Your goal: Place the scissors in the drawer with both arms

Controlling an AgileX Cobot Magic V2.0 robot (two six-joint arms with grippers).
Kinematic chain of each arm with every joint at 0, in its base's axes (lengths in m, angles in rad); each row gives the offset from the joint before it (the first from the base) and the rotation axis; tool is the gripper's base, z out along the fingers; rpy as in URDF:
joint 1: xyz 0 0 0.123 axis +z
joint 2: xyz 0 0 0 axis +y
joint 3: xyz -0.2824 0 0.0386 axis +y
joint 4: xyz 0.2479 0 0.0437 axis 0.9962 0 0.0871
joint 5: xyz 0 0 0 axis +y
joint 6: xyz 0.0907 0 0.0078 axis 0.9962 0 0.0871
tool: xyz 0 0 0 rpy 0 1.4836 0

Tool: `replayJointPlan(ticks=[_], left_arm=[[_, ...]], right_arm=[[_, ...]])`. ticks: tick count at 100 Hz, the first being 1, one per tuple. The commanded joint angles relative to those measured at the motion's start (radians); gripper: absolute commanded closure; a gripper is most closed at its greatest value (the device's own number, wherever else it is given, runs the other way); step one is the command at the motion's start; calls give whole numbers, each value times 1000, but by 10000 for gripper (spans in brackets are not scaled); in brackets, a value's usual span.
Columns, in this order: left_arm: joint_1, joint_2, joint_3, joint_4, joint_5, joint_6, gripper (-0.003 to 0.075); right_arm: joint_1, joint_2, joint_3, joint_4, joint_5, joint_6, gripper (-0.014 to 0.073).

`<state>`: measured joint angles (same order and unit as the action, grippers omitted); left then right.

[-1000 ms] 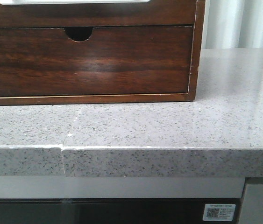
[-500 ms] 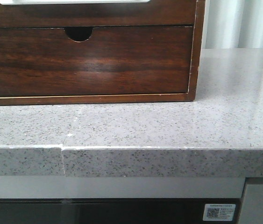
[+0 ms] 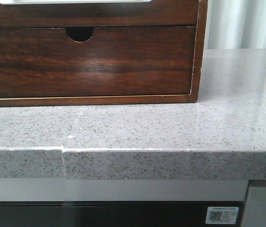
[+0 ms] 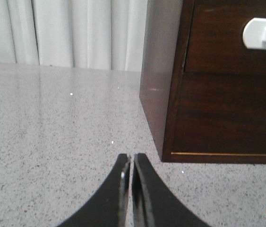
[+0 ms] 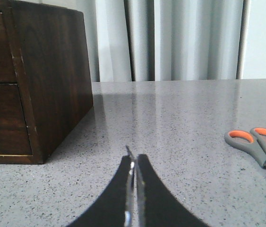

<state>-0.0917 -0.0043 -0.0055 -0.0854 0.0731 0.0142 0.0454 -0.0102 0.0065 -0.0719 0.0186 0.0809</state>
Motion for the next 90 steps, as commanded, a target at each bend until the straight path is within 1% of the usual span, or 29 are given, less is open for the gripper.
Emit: replayJointPlan(ticks=[1, 17, 34, 49, 61, 74, 90], left_arm=[[0, -30, 19, -25, -106, -7, 741], [0, -26, -71, -77, -73, -7, 741], [0, 42, -237, -79, 94, -7, 741], [0, 162, -395, -79, 235, -7, 741], [0, 244, -485, -75, 291, -7, 741], [0, 299, -525, -72, 301, -7, 741], [0, 303, -525, -72, 303, -7, 741]], right_arm=[[-4, -20, -59, -7, -33, -2, 662], [-4, 17, -178, -7, 78, -2, 662], [-4, 129, -330, -42, 214, -2, 662], [-4, 250, -472, -62, 342, -2, 662], [-4, 338, -571, -107, 428, -2, 662], [-4, 384, -621, -124, 450, -2, 662], [-4, 388, -623, -124, 439, -2, 662]])
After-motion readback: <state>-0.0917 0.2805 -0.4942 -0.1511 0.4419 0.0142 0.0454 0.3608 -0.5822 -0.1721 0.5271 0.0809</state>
